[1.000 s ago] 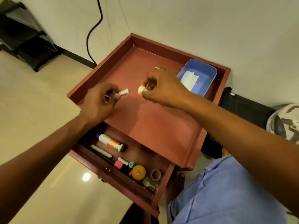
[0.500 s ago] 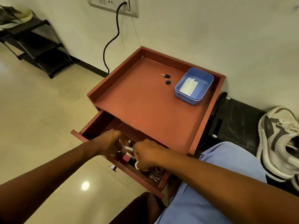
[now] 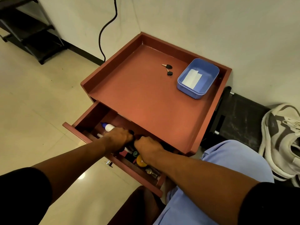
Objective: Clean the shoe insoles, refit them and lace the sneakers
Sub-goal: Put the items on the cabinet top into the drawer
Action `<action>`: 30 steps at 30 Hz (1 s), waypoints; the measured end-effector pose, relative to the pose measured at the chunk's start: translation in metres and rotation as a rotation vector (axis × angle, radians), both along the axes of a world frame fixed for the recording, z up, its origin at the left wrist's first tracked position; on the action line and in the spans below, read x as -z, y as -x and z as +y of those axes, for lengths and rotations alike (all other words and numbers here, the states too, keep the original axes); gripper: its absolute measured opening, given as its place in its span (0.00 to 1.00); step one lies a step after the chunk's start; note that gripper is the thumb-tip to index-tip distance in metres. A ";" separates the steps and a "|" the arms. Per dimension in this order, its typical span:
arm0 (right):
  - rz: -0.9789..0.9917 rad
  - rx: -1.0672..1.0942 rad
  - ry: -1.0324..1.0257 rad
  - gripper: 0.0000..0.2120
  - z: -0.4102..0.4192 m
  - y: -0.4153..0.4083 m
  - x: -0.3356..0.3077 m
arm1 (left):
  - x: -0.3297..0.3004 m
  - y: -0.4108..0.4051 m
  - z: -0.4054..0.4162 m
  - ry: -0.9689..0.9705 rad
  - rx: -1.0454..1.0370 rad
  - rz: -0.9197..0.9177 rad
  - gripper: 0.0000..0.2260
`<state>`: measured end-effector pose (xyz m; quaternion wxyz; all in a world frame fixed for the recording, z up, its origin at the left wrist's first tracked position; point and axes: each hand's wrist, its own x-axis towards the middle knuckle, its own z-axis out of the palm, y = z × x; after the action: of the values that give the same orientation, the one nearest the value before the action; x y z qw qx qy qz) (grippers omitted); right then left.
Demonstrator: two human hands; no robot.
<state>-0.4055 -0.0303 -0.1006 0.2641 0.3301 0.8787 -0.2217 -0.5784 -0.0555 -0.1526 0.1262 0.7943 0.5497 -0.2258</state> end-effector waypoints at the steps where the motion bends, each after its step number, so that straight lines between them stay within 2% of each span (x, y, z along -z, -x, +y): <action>1: 0.000 -0.002 0.001 0.18 0.002 0.002 0.002 | 0.000 0.000 0.002 0.009 0.002 0.017 0.16; 6: 0.065 0.092 0.018 0.15 0.009 0.007 0.015 | -0.002 -0.005 0.009 0.034 0.026 0.085 0.15; 9: 0.174 0.181 0.048 0.11 0.012 0.004 0.024 | 0.003 -0.005 0.011 0.038 0.048 0.122 0.16; 15: 0.136 0.286 0.131 0.14 0.014 0.006 0.035 | 0.001 -0.008 0.013 0.040 0.025 0.110 0.16; 20: 0.189 0.351 0.161 0.21 0.019 -0.002 0.031 | 0.006 -0.005 0.010 0.045 -0.047 0.009 0.19; 22: 0.180 0.372 0.178 0.21 0.022 -0.006 0.030 | 0.007 -0.004 0.010 0.029 -0.075 -0.046 0.20; 26: 0.062 0.357 0.126 0.17 0.024 -0.012 0.031 | 0.003 -0.005 0.004 -0.010 -0.115 -0.120 0.18; 30: -0.072 0.308 0.181 0.19 0.017 -0.019 0.019 | -0.003 -0.001 -0.007 -0.006 -0.245 -0.323 0.14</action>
<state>-0.3861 -0.0135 -0.1198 0.2868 0.4435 0.7842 -0.3256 -0.5778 -0.0628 -0.1498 0.2368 0.7477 0.6156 -0.0767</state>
